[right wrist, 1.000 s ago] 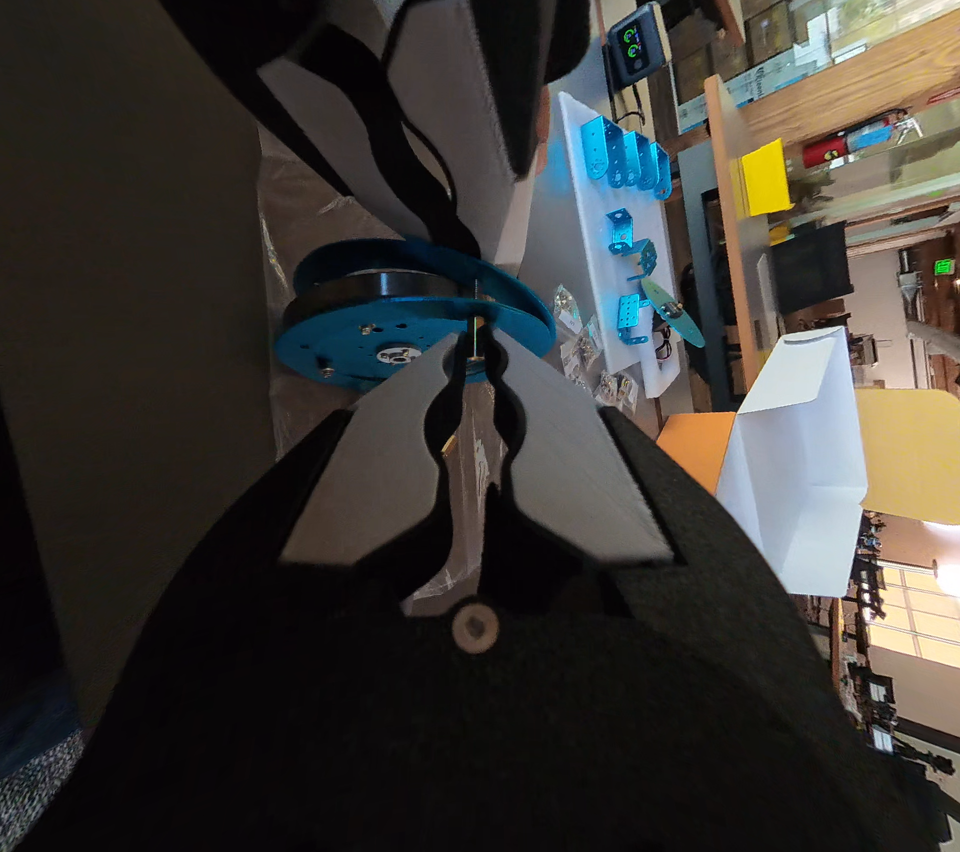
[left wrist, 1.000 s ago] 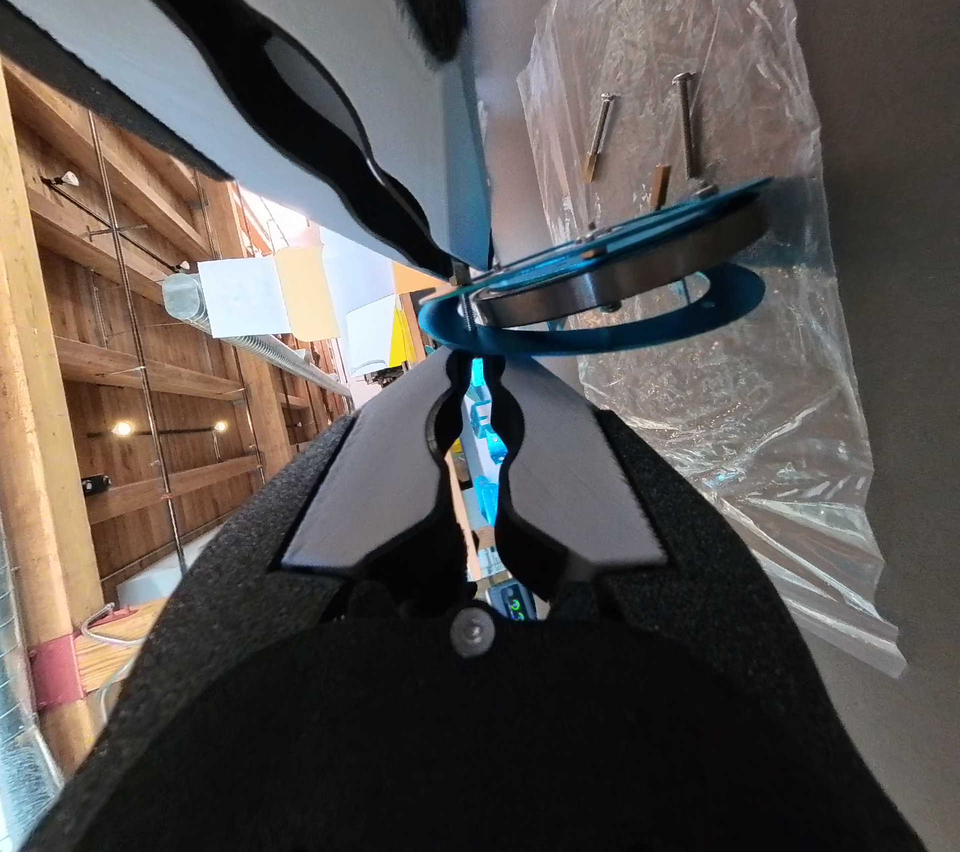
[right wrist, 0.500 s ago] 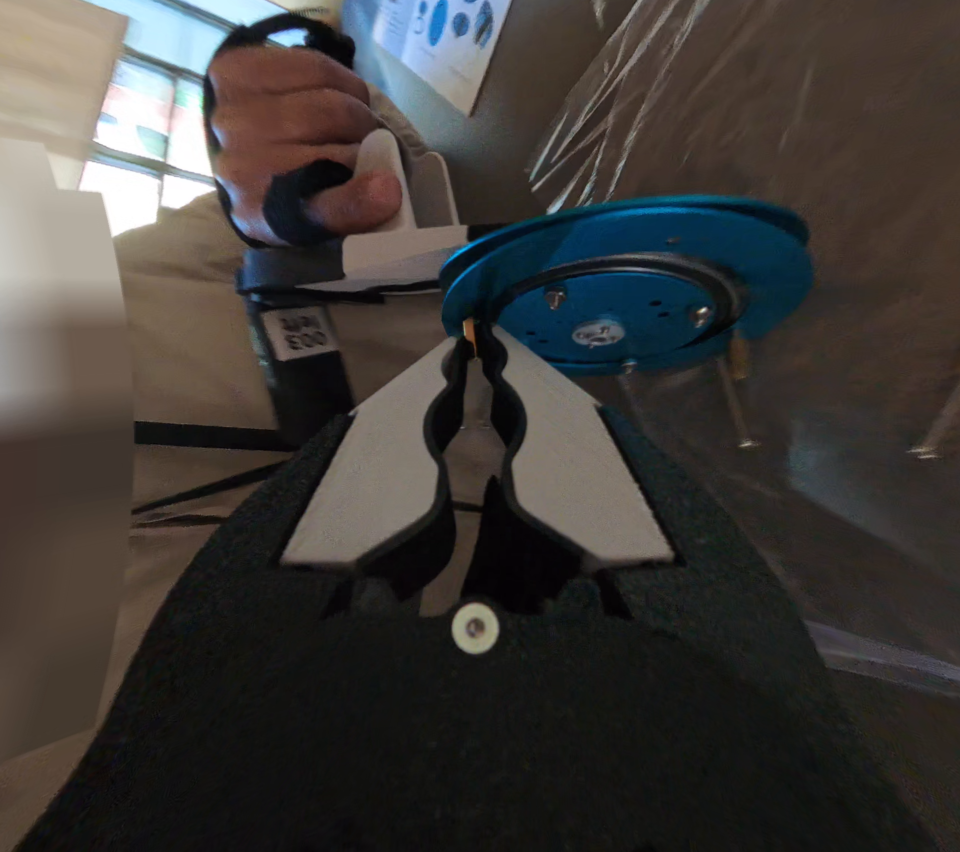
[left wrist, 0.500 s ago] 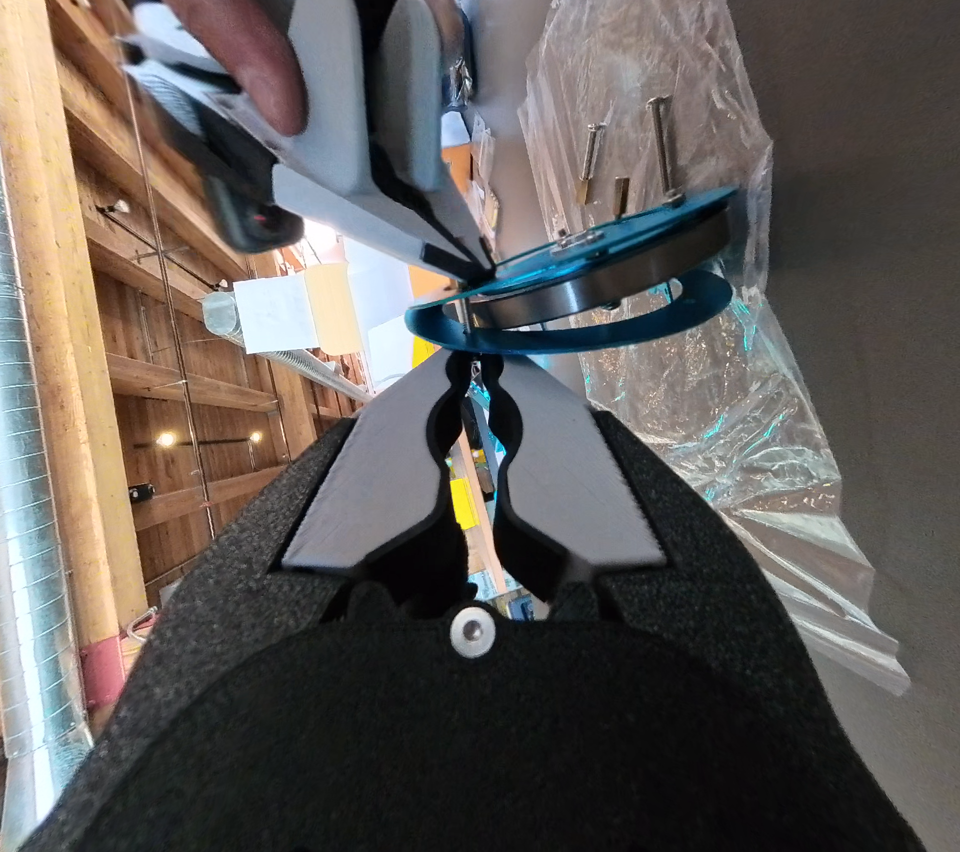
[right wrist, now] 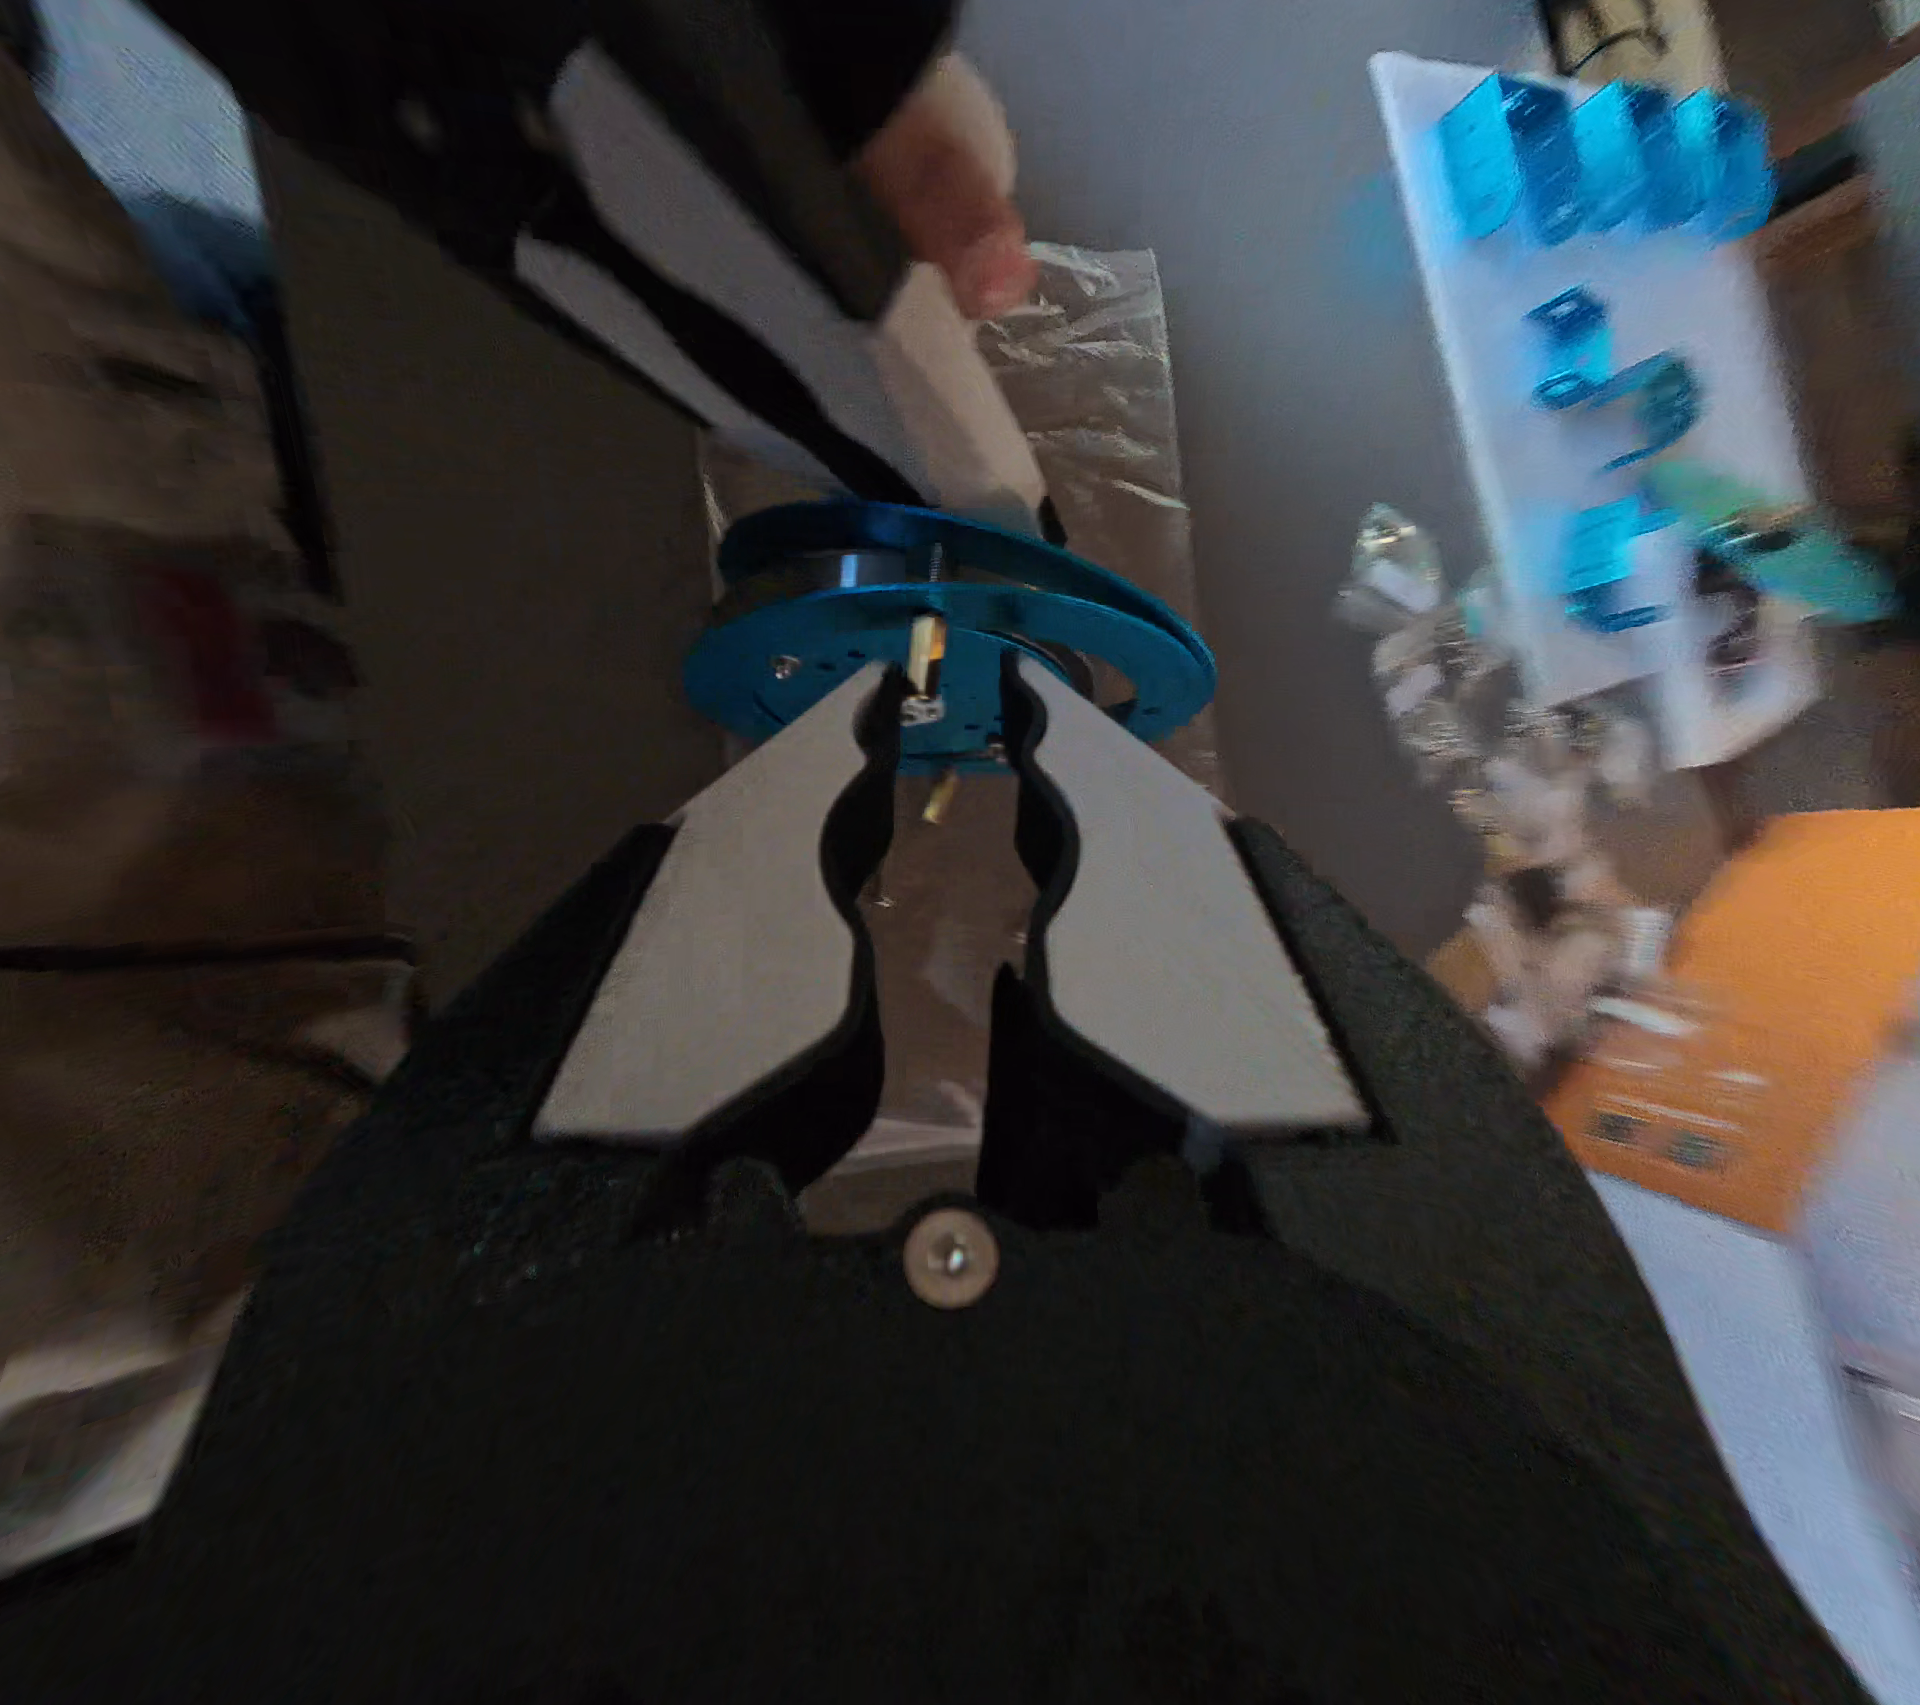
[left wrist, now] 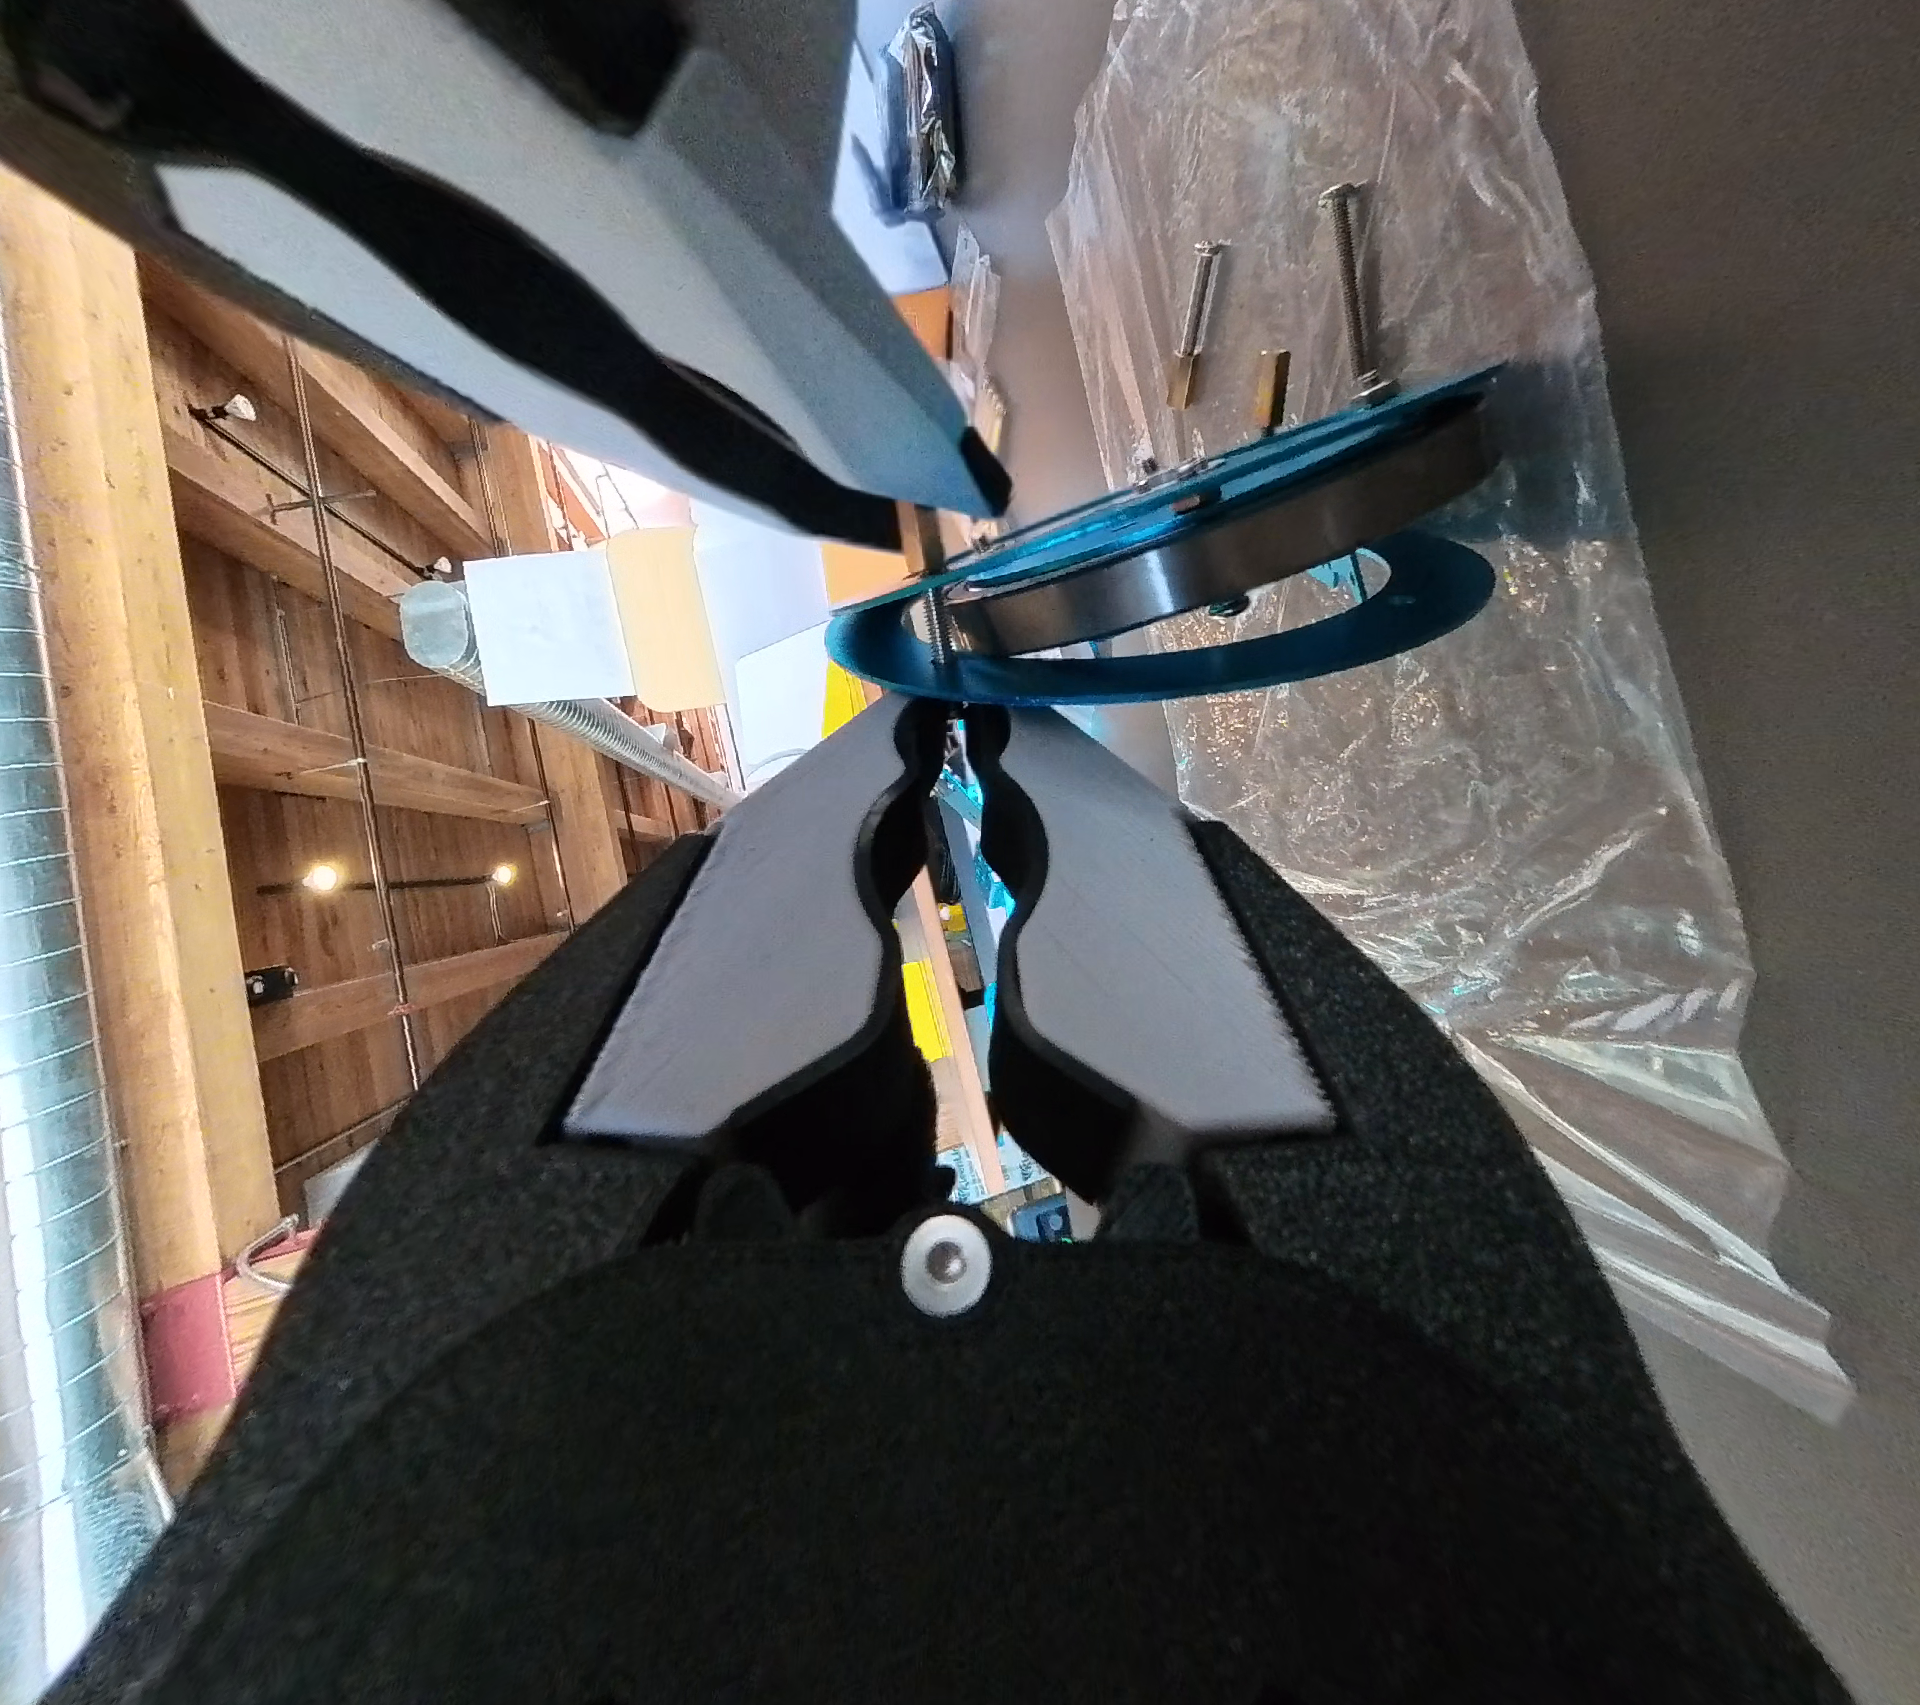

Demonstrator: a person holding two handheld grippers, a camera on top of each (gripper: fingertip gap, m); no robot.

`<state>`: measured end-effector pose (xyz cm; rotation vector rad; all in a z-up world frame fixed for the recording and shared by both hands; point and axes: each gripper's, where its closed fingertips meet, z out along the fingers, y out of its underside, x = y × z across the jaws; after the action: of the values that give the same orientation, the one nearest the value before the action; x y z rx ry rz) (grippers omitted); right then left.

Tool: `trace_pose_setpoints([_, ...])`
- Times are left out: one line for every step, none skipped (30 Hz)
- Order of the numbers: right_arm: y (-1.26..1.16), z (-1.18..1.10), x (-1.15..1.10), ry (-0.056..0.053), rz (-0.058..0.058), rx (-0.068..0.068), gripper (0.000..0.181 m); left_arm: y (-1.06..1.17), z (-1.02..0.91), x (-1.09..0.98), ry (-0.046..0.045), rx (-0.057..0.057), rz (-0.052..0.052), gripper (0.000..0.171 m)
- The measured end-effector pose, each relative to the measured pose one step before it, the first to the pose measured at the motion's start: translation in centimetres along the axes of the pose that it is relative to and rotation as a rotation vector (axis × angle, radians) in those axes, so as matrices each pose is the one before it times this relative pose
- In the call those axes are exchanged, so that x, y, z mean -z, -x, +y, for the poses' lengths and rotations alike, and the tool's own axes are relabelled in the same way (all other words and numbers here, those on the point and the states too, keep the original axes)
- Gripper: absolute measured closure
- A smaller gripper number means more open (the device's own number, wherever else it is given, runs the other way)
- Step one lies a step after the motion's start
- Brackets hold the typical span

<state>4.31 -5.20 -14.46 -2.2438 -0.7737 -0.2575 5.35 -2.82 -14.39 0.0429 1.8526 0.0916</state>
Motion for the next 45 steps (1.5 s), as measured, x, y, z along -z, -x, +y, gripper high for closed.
trace_pose_setpoints([0.235, 0.063, -0.136, 0.0314, 0.0437, 0.0713, 0.172, 0.013, 0.082, -0.041, 0.00465, -0.0029, 0.0005, 0.171])
trace_pose_setpoints([-0.034, -0.092, -0.042, 0.0142, 0.0447, 0.0429, 0.175, 0.043, 0.123, -0.029, 0.00341, -0.0058, -0.0026, 0.171])
trace_pose_setpoints([-0.153, 0.068, -0.08, 0.0143, 0.0301, 0.0195, 0.176, -0.011, 0.026, 0.007, -0.00178, 0.0026, -0.0006, 0.171])
trace_pose_setpoints([0.011, 0.006, -0.002, 0.0055, -0.015, -0.0281, 0.176, -0.027, -0.072, 0.051, -0.00358, -0.0017, -0.0016, 0.171])
trace_pose_setpoints([0.17, -0.024, 0.049, -0.0052, -0.0648, -0.0882, 0.177, -0.016, -0.081, 0.056, -0.00065, -0.0062, -0.0069, 0.171])
trace_pose_setpoints([0.198, 0.007, 0.048, -0.0184, -0.0929, -0.1233, 0.177, 0.001, -0.102, 0.053, -0.00235, -0.0038, -0.0072, 0.171])
trace_pose_setpoints([0.312, 0.014, 0.057, -0.0226, -0.1168, -0.1451, 0.177, -0.001, -0.099, 0.039, -0.0025, -0.0002, -0.0041, 0.171])
trace_pose_setpoints([0.32, 0.006, 0.024, -0.0224, -0.1219, -0.1477, 0.177, -0.003, -0.059, 0.027, 0.00014, 0.0009, -0.0018, 0.171])
trace_pose_setpoints([0.242, 0.039, 0.007, -0.0175, -0.1125, -0.1258, 0.178, 0.016, -0.061, 0.017, -0.00107, -0.0018, -0.0048, 0.171])
trace_pose_setpoints([0.179, 0.026, 0.002, -0.0119, -0.1031, -0.1167, 0.178, 0.017, -0.016, -0.025, 0.00119, 0.0014, -0.0025, 0.171])
trace_pose_setpoints([0.281, 0.047, 0.006, -0.0038, -0.1001, -0.1107, 0.178, 0.027, -0.046, -0.004, -0.00004, -0.0046, -0.0037, 0.171])
trace_pose_setpoints([0.27, 0.055, 0.006, -0.0019, -0.0989, -0.1044, 0.178, 0.039, -0.075, 0.027, -0.00287, -0.0043, -0.0049, 0.171])
trace_pose_setpoints([0.277, 0.08, 0.047, -0.0005, -0.1076, -0.1101, 0.178, 0.04, -0.097, 0.031, -0.00249, 0.0035, 0.0002, 0.171])
trace_pose_setpoints([0.238, -0.004, 0.061, -0.0055, -0.1052, -0.1103, 0.178, 0.07, -0.03, -0.008, 0.00036, -0.0052, -0.0056, 0.171])
trace_pose_setpoints([0.209, 0.044, 0.012, -0.0027, -0.089, -0.0931, 0.177, -0.017, -0.032, 0.004, -0.00089, 0.0, 0.0012, 0.171])
trace_pose_setpoints([0.14, 0.078, -0.046, -0.0009, -0.0655, -0.0647, 0.177, 0.018, -0.04, 0.014, -0.00354, -0.0008, -0.0017, 0.171])
trace_pose_setpoints([0.101, 0.133, -0.068, 0.0045, -0.0425, -0.0347, 0.177, 0.002, -0.091, 0.025, -0.0062, -0.0005, -0.004, 0.171])
trace_pose_setpoints([0.08, 0.206, -0.086, 0.0111, -0.0223, -0.0206, 0.177, -0.002, -0.096, 0.036, -0.00365, 0.0036, 0.0014, 0.171])
trace_pose_setpoints([0.017, 0.127, -0.089, 0.0076, 0.0058, 0.0103, 0.177, 0.01, -0.014, 0.014, -0.00106, 0.0001, -0.0004, 0.171])
trace_pose_setpoints([-0.081, 0.007, -0.056, 0.0015, 0.0431, 0.063, 0.176, 0.023, 0.065, -0.007, -0.00114, -0.0003, -0.0014, 0.171])
trace_pose_setpoints([-0.177, -0.05, 0.006, 0.0035, 0.0777, 0.1092, 0.176, 0.036, 0.041, -0.001, -0.00403, 0.0038, 0.0002, 0.171])
trace_pose_setpoints([-0.251, -0.103, 0.112, 0.0069, 0.1038, 0.1354, 0.176, -0.022, 0.078, -0.041, -0.00054, 0.003, 0.0038, 0.171])
trace_pose_setpoints([-0.372, -0.328, 0.25, -0.0043, 0.135, 0.1558, 0.176, 0.015, 0.173, -0.083, 0.00056, 0.0003, 0.0028, 0.171])
trace_pose_setpoints([-0.458, -0.521, 0.355, -0.0121, 0.153, 0.1595, 0.173, 0.062, 0.194, -0.107, 0.0006, 0.0067, 0.0039, 0.171])
trace_pose_setpoints([-0.416, -0.515, 0.434, -0.0086, 0.151, 0.159, 0.168, 0.016, 0.115, -0.106, -0.00405, 0.0141, 0.0099, 0.171])
trace_pose_setpoints([-0.398, -0.342, 0.388, 0.0043, 0.1438, 0.1575, 0.164, -0.028, 0.037, -0.09, -0.0074, 0.0181, 0.0151, 0.171])
trace_pose_setpoints([-0.044, -0.281, 0.307, 0.0056, 0.1117, 0.1414, 0.163, -0.002, 0.087, -0.103, -0.00308, 0.0069, 0.0097, 0.171])
trace_pose_setpoints([0.034, -0.256, 0.228, 0.0038, 0.095, 0.1249, 0.162, 0.004, 0.127, -0.124, -0.00092, 0.0076, 0.0097, 0.171])
trace_pose_setpoints([0.22, -0.036, 0.067, 0.0081, 0.0707, 0.1074, 0.162, -0.021, 0.066, -0.093, -0.00683, 0.0179, 0.0154, 0.171])
trace_pose_setpoints([0.281, 0.118, -0.053, 0.0109, 0.0508, 0.0913, 0.162, -0.014, 0.119, -0.083, -0.00404, 0.0135, 0.0117, 0.171])
trace_pose_setpoints([0.129, 0.258, -0.144, 0.0088, 0.0547, 0.0893, 0.162, 0.011, 0.176, -0.072, 0.00309, 0.0041, 0.0061, 0.171])
trace_pose_setpoints([0.4, 0.343, -0.25, 0.0062, 0.0307, 0.077, 0.161, 0.028, 0.148, -0.055, 0.00553, -0.0056, -0.0014, 0.171])
trace_pose_setpoints([0.232, 0.288, -0.281, 0.0056, 0.0323, 0.0501, 0.16, 0.015, 0.065, -0.031, 0.00318, -0.0006, -0.001, 0.171])
trace_pose_setpoints([0.072, 0.144, -0.281, 0.0029, 0.0339, 0.0333, 0.158, -0.016, 0.013, -0.003, 0.00091, 0.0049, 0.0012, 0.171])
trace_pose_setpoints([-0.036, -0.004, -0.225, 0.0017, 0.0303, 0.0277, 0.157, -0.018, 0.029, 0.013, 0.00278, 0.0045, -0.0001, 0.171])
trace_pose_setpoints([-0.134, -0.021, -0.212, 0.0056, 0.0293, 0.0285, 0.158, -0.021, 0.0, 0.023, 0.00144, 0.0041, -0.0001, 0.171])
trace_pose_setpoints([-0.074, -0.043, -0.235, 0.0063, 0.0221, 0.0236, 0.159, -0.002, 0.012, 0.012, 0.00302, 0.0039, -0.0016, 0.171])
trace_pose_setpoints([-0.088, -0.059, -0.204, 0.0016, 0.0158, 0.0072, 0.16, -0.017, 0.042, 0.009, 0.00303, 0.0036, -0.001, 0.171])
trace_pose_setpoints([-0.117, -0.104, -0.112, -0.0074, 0.0111, 0.0001, 0.162, -0.027, 0.033, 0.004, 0.00019, 0.0053, 0.0, 0.171])
trace_pose_setpoints([-0.324, -0.182, 0.024, -0.0189, 0.0202, -0.0035, 0.172, -0.044, -0.032, 0.019, -0.00228, 0.006, 0.0008, 0.171])
trace_pose_setpoints([-0.008, -0.092, -0.004, -0.0139, -0.001, -0.0039, 0.173, -0.019, 0.036, -0.003, 0.00183, -0.0006, -0.0017, 0.171])
trace_pose_setpoints([0.011, -0.011, -0.018, -0.0046, -0.0007, -0.0046, 0.174, -0.019, 0.0, 0.0, -0.00003, -0.0014, -0.0002, 0.171])
trace_pose_setpoints([0.047, -0.09, 0.018, -0.0067, -0.0037, -0.0036, 0.174, -0.029, -0.021, -0.01, -0.00005, 0.0027, 0.0032, 0.171])
trace_pose_setpoints([0.046, -0.08, 0.009, -0.0057, -0.0015, -0.0052, 0.174, -0.023, 0.036, -0.029, 0.00124, 0.0025, 0.0036, 0.171])
trace_pose_setpoints([-0.019, -0.011, -0.042, -0.0001, 0.006, -0.0047, 0.174, 0.015, 0.041, -0.026, 0.00028, 0.0056, 0.0036, 0.171])
